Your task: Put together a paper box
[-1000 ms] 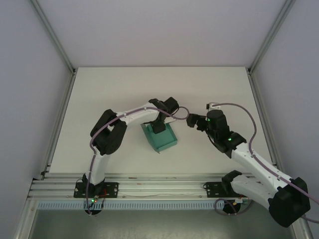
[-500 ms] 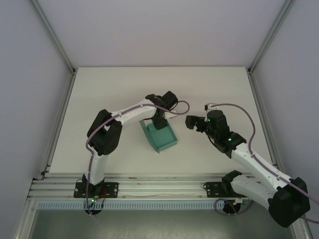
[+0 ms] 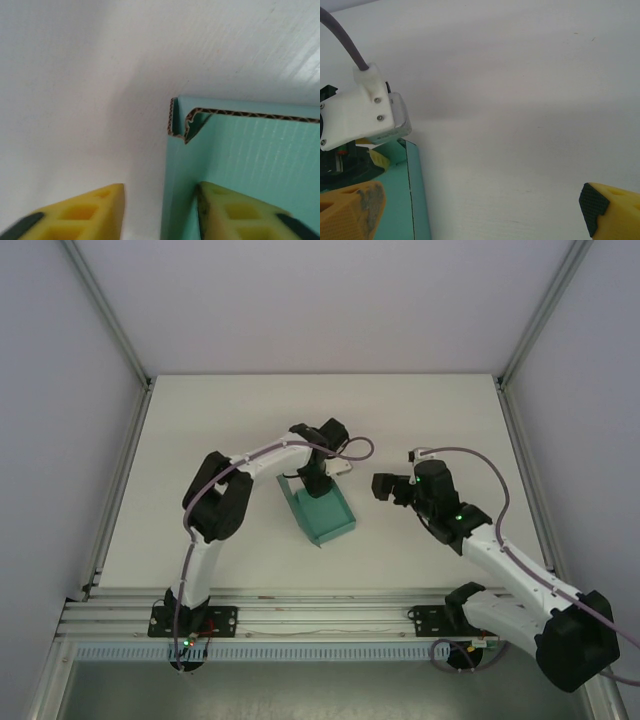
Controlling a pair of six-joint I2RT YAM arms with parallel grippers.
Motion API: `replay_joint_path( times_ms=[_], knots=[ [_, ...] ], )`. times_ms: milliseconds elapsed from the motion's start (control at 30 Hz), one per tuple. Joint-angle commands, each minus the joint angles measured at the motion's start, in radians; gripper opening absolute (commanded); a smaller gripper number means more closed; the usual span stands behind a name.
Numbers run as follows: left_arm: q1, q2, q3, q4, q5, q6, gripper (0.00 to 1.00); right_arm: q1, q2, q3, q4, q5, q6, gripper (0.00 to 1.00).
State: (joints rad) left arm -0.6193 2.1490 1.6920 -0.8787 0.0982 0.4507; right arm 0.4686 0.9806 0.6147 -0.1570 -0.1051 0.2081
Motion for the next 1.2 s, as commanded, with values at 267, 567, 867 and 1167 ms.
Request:
replay_joint_path(
  times_ms=[267, 567, 867, 1167],
  knots=[
    [0.006, 0.085, 0.015, -0.017, -0.103, -0.026, 0.00, -0.012, 0.022, -0.001, 0.022, -0.001, -0.019, 1.00],
    [-0.091, -0.003, -0.311, 0.405, -0.447, -0.080, 0.00, -0.017, 0.030, -0.008, 0.038, -0.013, -0.019, 1.00],
    [-0.122, 0.030, -0.341, 0.424, -0.442, -0.114, 0.00, -0.023, 0.038, 0.001, 0.036, -0.034, -0.012, 1.00],
    [-0.113, -0.069, -0.311, 0.374, -0.345, -0.063, 0.29, -0.025, -0.005, -0.005, 0.026, -0.043, -0.008, 1.00]
  ],
)
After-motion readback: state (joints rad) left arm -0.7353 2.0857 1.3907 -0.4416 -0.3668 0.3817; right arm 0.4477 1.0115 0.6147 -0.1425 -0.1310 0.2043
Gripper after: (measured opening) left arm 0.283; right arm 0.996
